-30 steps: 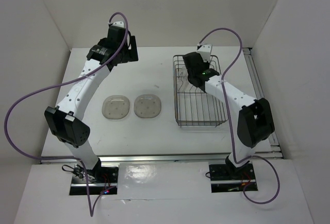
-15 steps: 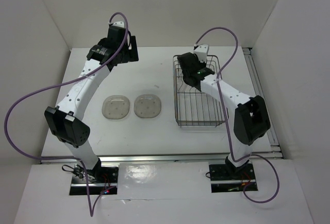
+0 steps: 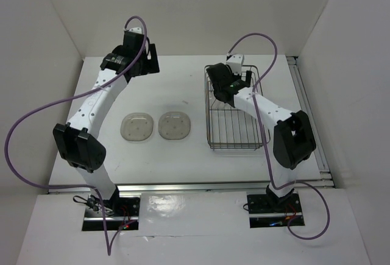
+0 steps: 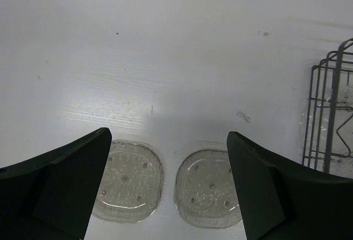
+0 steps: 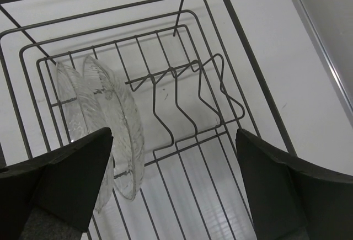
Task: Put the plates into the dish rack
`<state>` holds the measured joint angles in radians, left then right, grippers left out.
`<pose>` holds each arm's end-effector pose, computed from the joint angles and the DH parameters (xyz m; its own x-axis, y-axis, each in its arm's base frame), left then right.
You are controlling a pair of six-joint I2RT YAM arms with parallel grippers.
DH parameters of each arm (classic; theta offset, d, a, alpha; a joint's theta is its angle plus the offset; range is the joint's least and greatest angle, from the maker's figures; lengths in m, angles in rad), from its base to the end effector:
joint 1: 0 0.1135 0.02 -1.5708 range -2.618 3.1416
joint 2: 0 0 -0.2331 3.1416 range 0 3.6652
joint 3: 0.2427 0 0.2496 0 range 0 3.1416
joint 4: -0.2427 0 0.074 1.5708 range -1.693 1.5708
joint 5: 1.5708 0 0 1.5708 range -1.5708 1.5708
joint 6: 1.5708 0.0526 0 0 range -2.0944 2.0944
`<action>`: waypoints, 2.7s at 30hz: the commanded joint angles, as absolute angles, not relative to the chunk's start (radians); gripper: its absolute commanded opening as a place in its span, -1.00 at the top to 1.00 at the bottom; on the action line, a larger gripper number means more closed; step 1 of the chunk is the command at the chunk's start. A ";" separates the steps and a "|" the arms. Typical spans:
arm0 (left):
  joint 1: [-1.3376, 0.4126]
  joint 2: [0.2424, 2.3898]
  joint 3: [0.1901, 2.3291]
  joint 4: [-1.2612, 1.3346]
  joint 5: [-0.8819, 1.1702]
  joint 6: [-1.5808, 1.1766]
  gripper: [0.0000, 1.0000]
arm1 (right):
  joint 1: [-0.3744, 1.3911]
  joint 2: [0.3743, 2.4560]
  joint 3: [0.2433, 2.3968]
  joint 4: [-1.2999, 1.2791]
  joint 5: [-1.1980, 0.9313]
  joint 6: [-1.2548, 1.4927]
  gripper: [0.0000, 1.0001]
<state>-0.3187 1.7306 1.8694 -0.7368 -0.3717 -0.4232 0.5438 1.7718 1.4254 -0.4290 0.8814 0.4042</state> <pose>0.3767 -0.1042 0.3673 -0.4903 -0.2411 -0.8375 -0.2133 0.9649 -0.1530 0.3561 0.1678 0.2408 -0.4947 -0.0068 -0.8690 0.3666 0.9050 -0.2158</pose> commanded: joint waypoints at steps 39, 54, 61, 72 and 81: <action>-0.014 1.644 0.919 -0.577 -0.262 -0.844 -0.58 | 0.503 1.232 1.221 -0.210 0.348 0.229 -1.00; -0.014 1.619 0.966 -0.678 -0.412 -0.910 1.00 | 0.503 1.193 1.200 -0.181 0.299 0.229 -1.00; -0.046 1.313 1.046 -0.736 -0.499 -0.849 1.00 | 0.503 1.235 1.166 -0.071 -0.175 0.187 -1.00; -0.135 1.016 1.050 -0.519 -0.155 -0.519 1.00 | 0.549 1.394 1.101 0.320 -0.627 0.225 -1.00; -0.155 0.856 0.947 -0.374 0.073 -0.469 1.00 | 0.629 1.578 1.198 0.319 -0.629 0.192 -0.98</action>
<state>-0.1463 0.8913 0.9562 -0.4923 -0.0406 -0.5041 0.6044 1.5593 1.1389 0.2417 -0.6044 0.2131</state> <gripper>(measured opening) 0.168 0.992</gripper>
